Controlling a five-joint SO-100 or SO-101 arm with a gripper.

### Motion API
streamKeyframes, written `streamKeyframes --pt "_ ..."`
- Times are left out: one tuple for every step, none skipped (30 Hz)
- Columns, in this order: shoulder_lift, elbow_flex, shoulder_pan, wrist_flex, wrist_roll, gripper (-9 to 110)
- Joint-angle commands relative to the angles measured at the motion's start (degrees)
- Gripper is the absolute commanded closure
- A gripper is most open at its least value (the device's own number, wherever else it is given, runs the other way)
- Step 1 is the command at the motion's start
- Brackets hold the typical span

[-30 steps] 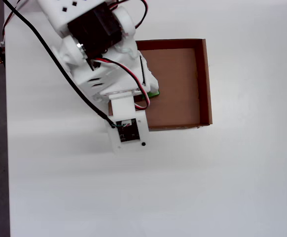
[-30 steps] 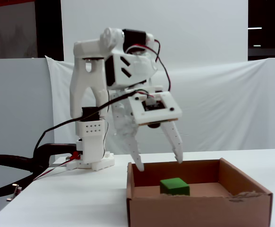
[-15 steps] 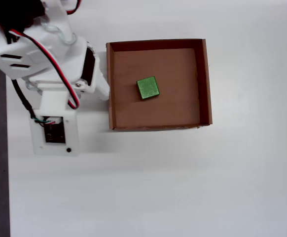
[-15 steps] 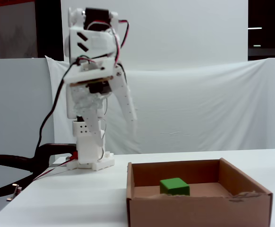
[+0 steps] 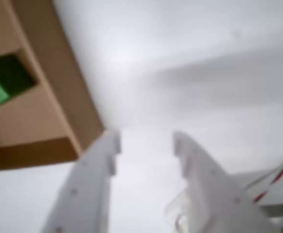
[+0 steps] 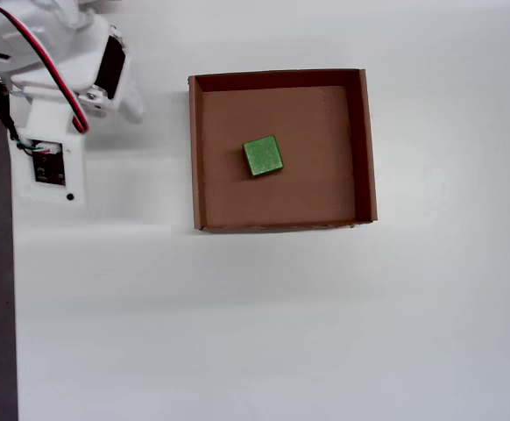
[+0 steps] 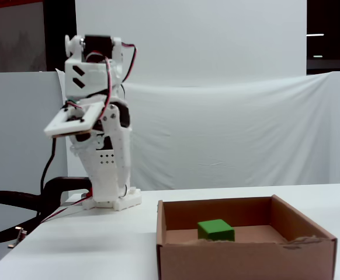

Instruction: Grasp a green cube and put it in a box.

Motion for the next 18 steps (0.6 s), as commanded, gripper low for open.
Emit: streamKeyframes --pt "5.45 2.46 0.62 -0.79 -0.53 89" --pt "8.00 5.10 0.88 -1.32 -0.53 89" --pt "9.93 7.21 0.97 -1.76 -0.53 89" --pt "11.87 9.32 1.05 -2.11 -0.53 89" --pt "13.80 11.34 1.05 -2.46 -0.53 89" --pt "15.64 13.45 0.88 -2.99 -0.62 89" --pt "17.31 15.47 0.79 -3.52 -0.62 89" --pt "18.90 17.31 0.62 -3.87 -0.62 89" --pt "20.92 19.34 0.26 -4.31 -0.62 89" --pt "22.68 21.01 0.09 -4.57 -0.62 89" --pt "24.61 22.68 0.00 -4.75 -0.62 89" --pt "26.63 24.26 0.00 -4.92 -0.62 89" --pt "28.56 25.93 -0.09 -5.01 -0.62 89" --pt "30.32 27.42 -0.09 -5.10 -0.62 89" --pt "31.82 28.83 -0.09 -5.10 -0.62 89" --pt "33.13 30.06 -0.09 -5.10 -0.62 89" --pt "34.28 31.11 -0.09 -5.10 -0.62 89" --pt "35.33 32.17 -0.09 -5.10 -0.62 89"
